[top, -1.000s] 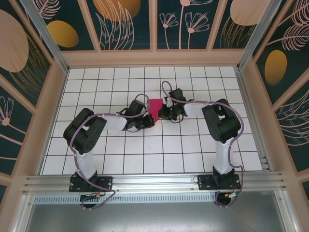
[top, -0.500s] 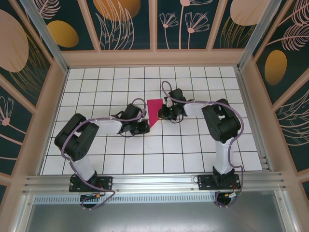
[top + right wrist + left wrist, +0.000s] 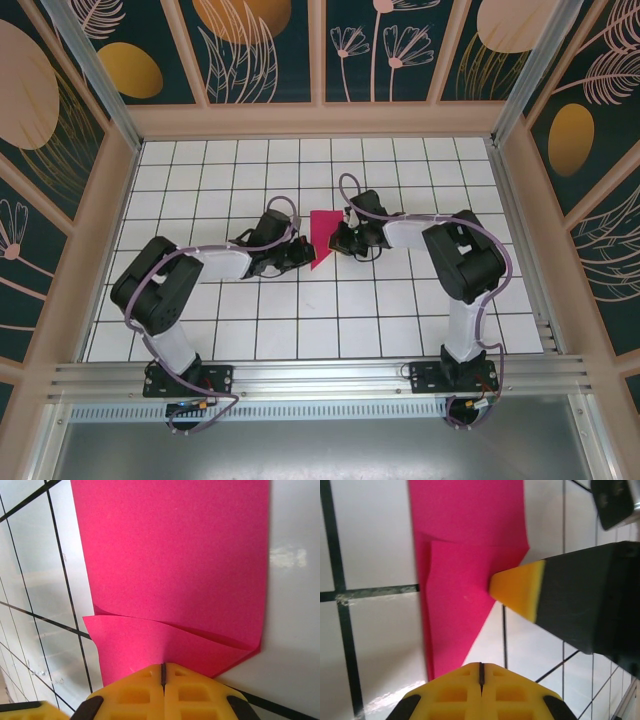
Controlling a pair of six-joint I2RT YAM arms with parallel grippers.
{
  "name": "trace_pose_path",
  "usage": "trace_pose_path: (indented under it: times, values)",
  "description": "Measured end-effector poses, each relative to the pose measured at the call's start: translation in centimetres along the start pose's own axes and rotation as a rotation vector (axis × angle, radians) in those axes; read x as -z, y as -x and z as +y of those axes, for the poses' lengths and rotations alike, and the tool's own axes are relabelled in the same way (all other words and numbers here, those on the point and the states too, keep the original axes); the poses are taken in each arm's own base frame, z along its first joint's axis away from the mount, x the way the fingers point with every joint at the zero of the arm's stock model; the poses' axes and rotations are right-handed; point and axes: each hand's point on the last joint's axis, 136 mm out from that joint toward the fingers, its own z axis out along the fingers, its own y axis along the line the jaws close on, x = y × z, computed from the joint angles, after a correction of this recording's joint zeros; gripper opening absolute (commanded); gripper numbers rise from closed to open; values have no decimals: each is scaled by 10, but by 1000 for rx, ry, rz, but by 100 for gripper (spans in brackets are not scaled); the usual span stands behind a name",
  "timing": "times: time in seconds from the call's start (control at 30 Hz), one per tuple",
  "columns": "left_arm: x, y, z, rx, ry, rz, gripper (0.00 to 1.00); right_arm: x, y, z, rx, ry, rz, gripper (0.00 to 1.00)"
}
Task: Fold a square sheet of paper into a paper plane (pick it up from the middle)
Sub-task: Third fold the triangle at the center of the table.
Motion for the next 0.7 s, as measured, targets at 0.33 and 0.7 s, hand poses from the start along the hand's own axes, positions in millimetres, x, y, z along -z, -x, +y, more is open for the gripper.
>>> trace_pose_path:
  times: [0.33,0.7]
  values:
    - [-8,-10,8,23,13,43,0,0,0,0,-31,1,0,0]
    - [-14,-13,17,7,96,56,0,10,0,11,20,37,-26,0]
